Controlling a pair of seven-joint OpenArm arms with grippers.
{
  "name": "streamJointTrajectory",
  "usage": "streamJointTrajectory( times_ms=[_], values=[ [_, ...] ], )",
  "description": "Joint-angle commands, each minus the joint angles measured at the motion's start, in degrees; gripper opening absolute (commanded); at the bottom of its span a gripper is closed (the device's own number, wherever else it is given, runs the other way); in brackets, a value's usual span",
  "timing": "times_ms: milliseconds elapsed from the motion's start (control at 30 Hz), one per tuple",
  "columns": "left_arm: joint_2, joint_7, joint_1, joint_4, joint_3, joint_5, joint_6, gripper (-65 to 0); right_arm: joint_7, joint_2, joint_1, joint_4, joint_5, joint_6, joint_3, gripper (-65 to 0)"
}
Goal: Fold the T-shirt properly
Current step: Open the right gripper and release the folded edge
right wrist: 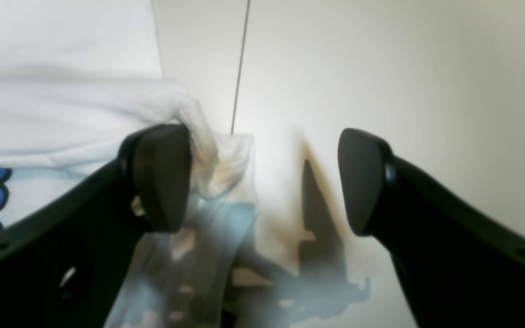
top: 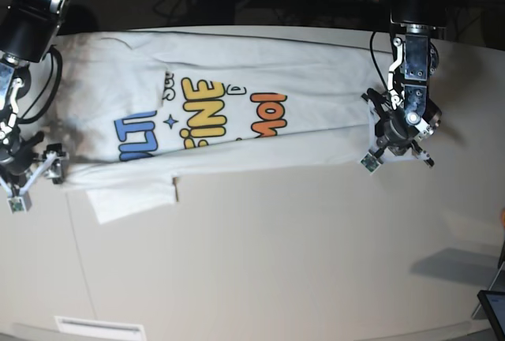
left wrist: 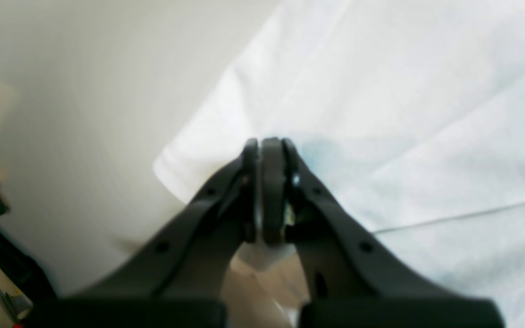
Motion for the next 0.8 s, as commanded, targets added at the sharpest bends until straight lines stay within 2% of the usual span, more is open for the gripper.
streamJointTrajectory(
  times_ms=[0,133,500,667,767],
  values=[
    [-0.4,0.5,-0.3,-0.6,0.0,-0.2,-0.6,-65.0,0.6,1.3,0.7,1.0,-0.5,-1.6,0.4,-17.6],
    [-0.4,0.5,-0.4,-0.9,0.0,-0.2,-0.6,-65.0,0.2,1.3,-0.8,1.0,-0.5,-4.8,0.7,-17.6],
    [-0.1,0.6,-1.9,-1.1,0.2,-0.2,-0.6,-65.0,-10.4,0.8,-2.9,6.4,-0.1,-4.5,0.8,-17.1],
    [0.6,0.6,-2.0,-1.3,0.2,-0.2,-0.6,-65.0,-16.7,-0.6,-3.4,14.6,-0.1,-4.4,0.3,-17.1],
    [1.3,0.5,-2.0,-2.7,0.2,-0.2,-0.6,-65.0,-19.6,-3.3,-3.5,18.8,-0.1,-4.4,0.3,-17.1]
  ],
)
